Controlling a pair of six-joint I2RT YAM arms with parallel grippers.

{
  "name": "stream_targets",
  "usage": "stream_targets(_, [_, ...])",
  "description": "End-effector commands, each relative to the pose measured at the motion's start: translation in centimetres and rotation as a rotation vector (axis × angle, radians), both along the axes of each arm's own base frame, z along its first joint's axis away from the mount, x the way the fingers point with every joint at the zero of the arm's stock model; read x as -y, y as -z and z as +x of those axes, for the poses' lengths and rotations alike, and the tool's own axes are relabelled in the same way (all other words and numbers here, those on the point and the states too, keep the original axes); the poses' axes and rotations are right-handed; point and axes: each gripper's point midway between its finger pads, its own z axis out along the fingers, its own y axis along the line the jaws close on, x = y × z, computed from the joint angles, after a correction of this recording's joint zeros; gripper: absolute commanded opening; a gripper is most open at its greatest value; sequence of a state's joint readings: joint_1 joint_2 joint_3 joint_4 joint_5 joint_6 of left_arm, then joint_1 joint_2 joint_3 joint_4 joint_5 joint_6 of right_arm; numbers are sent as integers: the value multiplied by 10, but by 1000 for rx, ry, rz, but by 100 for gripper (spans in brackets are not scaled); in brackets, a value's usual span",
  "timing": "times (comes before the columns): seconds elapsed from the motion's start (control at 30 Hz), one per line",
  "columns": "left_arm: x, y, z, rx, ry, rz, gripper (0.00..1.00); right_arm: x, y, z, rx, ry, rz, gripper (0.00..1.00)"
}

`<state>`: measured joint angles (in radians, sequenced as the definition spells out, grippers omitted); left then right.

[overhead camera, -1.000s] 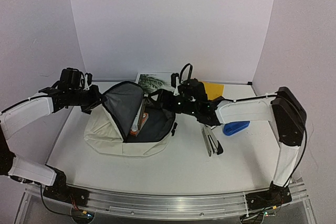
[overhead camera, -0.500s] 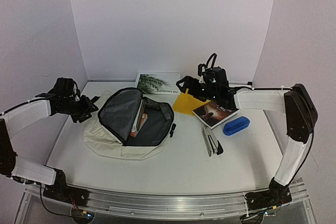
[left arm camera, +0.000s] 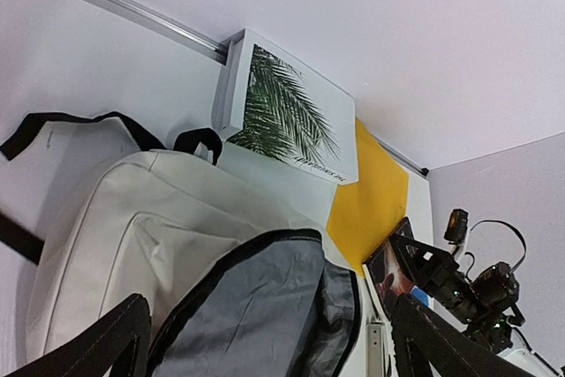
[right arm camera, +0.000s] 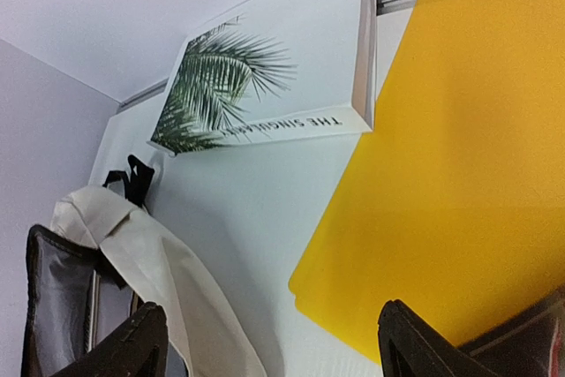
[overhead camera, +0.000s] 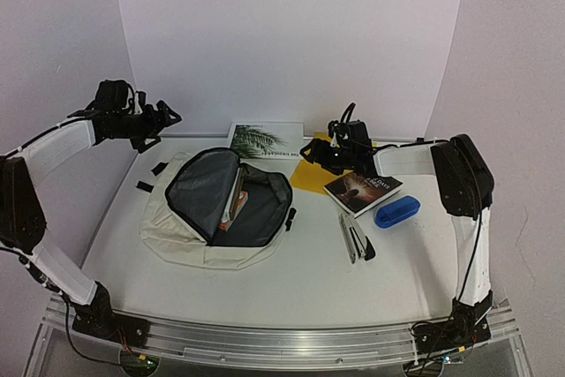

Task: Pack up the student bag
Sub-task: Place the book in the student bag, then pick up the book from the center of the board.

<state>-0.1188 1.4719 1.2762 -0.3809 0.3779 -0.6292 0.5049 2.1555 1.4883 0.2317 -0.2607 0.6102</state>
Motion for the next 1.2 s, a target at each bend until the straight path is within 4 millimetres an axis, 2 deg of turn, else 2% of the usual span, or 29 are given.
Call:
stream_targets(0.0, [23, -6, 47, 84, 130, -73, 95, -12, -3, 24, 39, -31, 38, 73])
stream_targets(0.1, [44, -3, 76, 138, 240, -140, 93, -13, 9, 40, 46, -20, 35, 69])
stream_targets(0.17, [54, 10, 96, 137, 283, -173, 91, -12, 16, 52, 48, -7, 43, 69])
stream_targets(0.27, [60, 26, 119, 144, 312, -189, 90, -15, 21, 64, 60, -7, 65, 69])
stream_targets(0.3, [62, 30, 129, 159, 320, -188, 90, -17, 29, 68, 57, -7, 68, 70])
stream_targets(0.37, [63, 38, 139, 165, 324, -185, 90, -19, 32, 72, 61, -9, 73, 71])
stream_targets(0.43, [65, 58, 159, 157, 318, -186, 90, -21, 38, 81, 68, -1, 84, 72])
stream_targets(0.57, [69, 79, 186, 164, 325, -195, 90, -24, 48, 95, 66, 20, 112, 75])
stream_targets(0.83, [75, 120, 213, 142, 337, -216, 91, -31, 62, 118, 61, 20, 186, 75])
stream_targets(1.0, [76, 131, 222, 142, 329, -238, 91, -26, 61, 128, 62, 42, 220, 76])
stream_targets(1.17, [86, 145, 229, 117, 358, -308, 90, -36, 58, 134, 82, -5, 258, 77])
